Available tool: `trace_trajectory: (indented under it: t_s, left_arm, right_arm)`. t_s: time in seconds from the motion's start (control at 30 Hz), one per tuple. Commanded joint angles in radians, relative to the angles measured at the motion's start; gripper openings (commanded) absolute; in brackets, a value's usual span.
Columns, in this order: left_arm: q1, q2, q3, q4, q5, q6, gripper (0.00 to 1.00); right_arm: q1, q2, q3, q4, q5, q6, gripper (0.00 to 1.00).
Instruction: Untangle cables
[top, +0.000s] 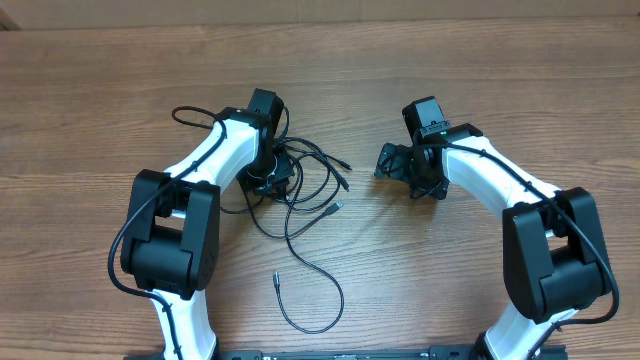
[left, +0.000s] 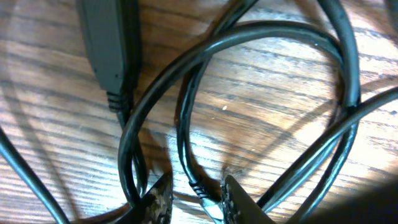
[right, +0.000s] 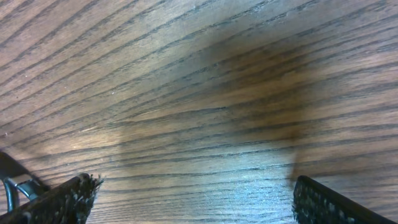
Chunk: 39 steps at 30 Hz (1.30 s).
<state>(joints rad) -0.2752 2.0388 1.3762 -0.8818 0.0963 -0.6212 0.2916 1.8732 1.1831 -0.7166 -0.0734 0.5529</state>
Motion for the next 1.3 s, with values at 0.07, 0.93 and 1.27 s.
trace_trajectory:
  t_s: [0.07,0.93,1.27]
  left_arm:
    - [-0.001,0.016,-0.02,-0.007,-0.011,-0.097,0.31]
    - [0.018,0.01,0.019,0.0,0.124,0.115,0.04]
    - [0.028,0.008,0.241,-0.18,0.133,0.196,0.04]
  right_arm:
    - [0.001,0.003,0.014,0.005,0.009,0.0,1.0]
    - [0.001,0.003,0.014,0.005,0.009,0.0,1.0]
    - [0.001,0.003,0.014,0.005,0.009,0.0,1.0]
